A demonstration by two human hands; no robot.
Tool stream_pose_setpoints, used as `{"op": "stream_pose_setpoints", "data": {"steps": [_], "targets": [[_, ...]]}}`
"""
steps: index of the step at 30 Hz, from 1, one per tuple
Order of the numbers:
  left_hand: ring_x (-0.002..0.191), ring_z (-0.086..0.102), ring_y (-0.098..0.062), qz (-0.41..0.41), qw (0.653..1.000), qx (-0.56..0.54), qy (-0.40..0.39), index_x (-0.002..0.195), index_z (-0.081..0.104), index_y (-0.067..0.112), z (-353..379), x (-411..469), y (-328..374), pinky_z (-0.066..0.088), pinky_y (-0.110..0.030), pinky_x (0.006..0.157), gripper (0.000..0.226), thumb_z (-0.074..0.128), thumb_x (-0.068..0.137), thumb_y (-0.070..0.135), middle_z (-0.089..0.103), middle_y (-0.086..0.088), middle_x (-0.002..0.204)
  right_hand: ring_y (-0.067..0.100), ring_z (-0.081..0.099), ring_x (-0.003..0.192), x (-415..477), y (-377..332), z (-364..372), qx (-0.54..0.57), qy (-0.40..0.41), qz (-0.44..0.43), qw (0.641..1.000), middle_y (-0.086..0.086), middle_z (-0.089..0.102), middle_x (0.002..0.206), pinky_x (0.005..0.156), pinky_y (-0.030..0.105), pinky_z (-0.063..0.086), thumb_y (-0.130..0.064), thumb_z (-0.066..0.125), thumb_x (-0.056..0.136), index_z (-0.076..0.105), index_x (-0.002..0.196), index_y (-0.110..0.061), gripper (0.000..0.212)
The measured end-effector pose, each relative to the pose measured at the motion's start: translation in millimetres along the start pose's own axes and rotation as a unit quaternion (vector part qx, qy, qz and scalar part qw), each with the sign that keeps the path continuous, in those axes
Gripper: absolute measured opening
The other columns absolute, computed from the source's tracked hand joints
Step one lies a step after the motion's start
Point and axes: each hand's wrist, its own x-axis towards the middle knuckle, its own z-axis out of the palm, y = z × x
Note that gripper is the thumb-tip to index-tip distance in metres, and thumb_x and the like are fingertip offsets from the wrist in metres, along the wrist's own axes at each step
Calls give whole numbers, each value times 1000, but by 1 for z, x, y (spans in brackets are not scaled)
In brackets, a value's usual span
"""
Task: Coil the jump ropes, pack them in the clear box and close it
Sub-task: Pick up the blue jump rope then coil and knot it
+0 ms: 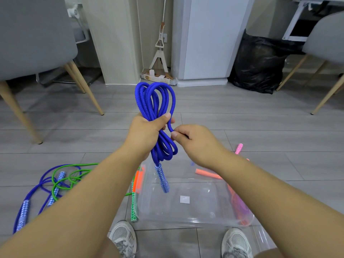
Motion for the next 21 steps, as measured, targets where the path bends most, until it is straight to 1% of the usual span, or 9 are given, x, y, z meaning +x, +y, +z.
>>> {"op": "stream_pose_setpoints", "data": {"steps": [2, 3, 5, 8, 10, 13, 15, 17, 21], "targets": [[63, 48, -9, 9, 1000, 16, -8, 87, 68, 2, -1, -1, 1, 45, -19, 48, 14, 62, 89, 15, 65, 2, 73, 12, 44, 61, -1, 0, -2, 5, -14, -1, 1000, -5, 49, 63, 57, 21, 34, -27, 44, 97, 63, 87, -9, 29], [64, 49, -10, 11, 1000, 23, -8, 82, 68, 5, -1, -1, 1, 46, -22, 53, 14, 62, 89, 15, 64, 0, 73, 14, 49, 68, -2, 1, -3, 12, -17, -2, 1000, -2, 55, 72, 63, 22, 39, -28, 44, 97, 65, 93, -10, 28], [65, 55, -11, 4, 1000, 14, -4, 79, 65, 8, -3, 2, 0, 49, -29, 65, 15, 60, 91, 16, 64, 1, 71, 20, 53, 83, -3, 5, -5, 21, -18, -3, 1000, 4, 61, 88, 76, 30, 43, -27, 44, 97, 65, 101, -11, 27], [62, 64, -13, -11, 998, -60, -15, 79, 61, 4, -5, 4, 1, 57, -36, 75, 17, 56, 93, 11, 63, 4, 59, 22, 53, 87, -7, 16, -10, 20, -18, 1, 1000, 4, 59, 88, 79, 34, 43, -26, 46, 97, 65, 103, -11, 26], [63, 66, -16, -26, 993, -116, -23, 75, 59, 3, -6, 4, 3, 57, -40, 79, 20, 55, 94, 9, 62, 1, 57, 20, 55, 86, -9, 28, -13, 30, -19, 23, 999, 0, 58, 85, 77, 29, 44, -27, 46, 96, 66, 100, -13, 24], [56, 61, -16, -23, 989, -141, -44, 71, 56, 4, -6, 3, 5, 54, -46, 85, 25, 52, 95, 10, 59, 0, 54, 16, 57, 84, -9, 43, -16, 42, -18, 39, 998, 1, 61, 91, 72, 17, 43, -27, 48, 95, 66, 94, -17, 20], [51, 57, -14, -18, 986, -158, -54, 69, 52, 5, -5, 2, 6, 54, -46, 83, 28, 50, 96, 11, 54, 0, 53, 16, 55, 81, -8, 48, -15, 32, -14, 37, 999, -2, 59, 87, 70, 17, 41, -26, 50, 95, 63, 88, -20, 16], [48, 51, -13, -9, 984, -171, -52, 68, 50, 6, -2, 1, 8, 54, -41, 74, 30, 50, 97, 13, 49, 0, 55, 17, 52, 79, -6, 50, -13, 13, -11, 34, 999, -4, 55, 81, 70, 22, 41, -24, 50, 94, 58, 85, -22, 13], [46, 46, -11, 9, 980, -194, -42, 68, 48, 9, -2, 1, 14, 52, -35, 67, 29, 50, 97, 14, 45, 1, 55, 22, 50, 76, 1, 51, -9, -27, 18, 32, 999, 5, 57, 82, 68, 31, 38, -23, 48, 95, 51, 87, -22, 9]]}}
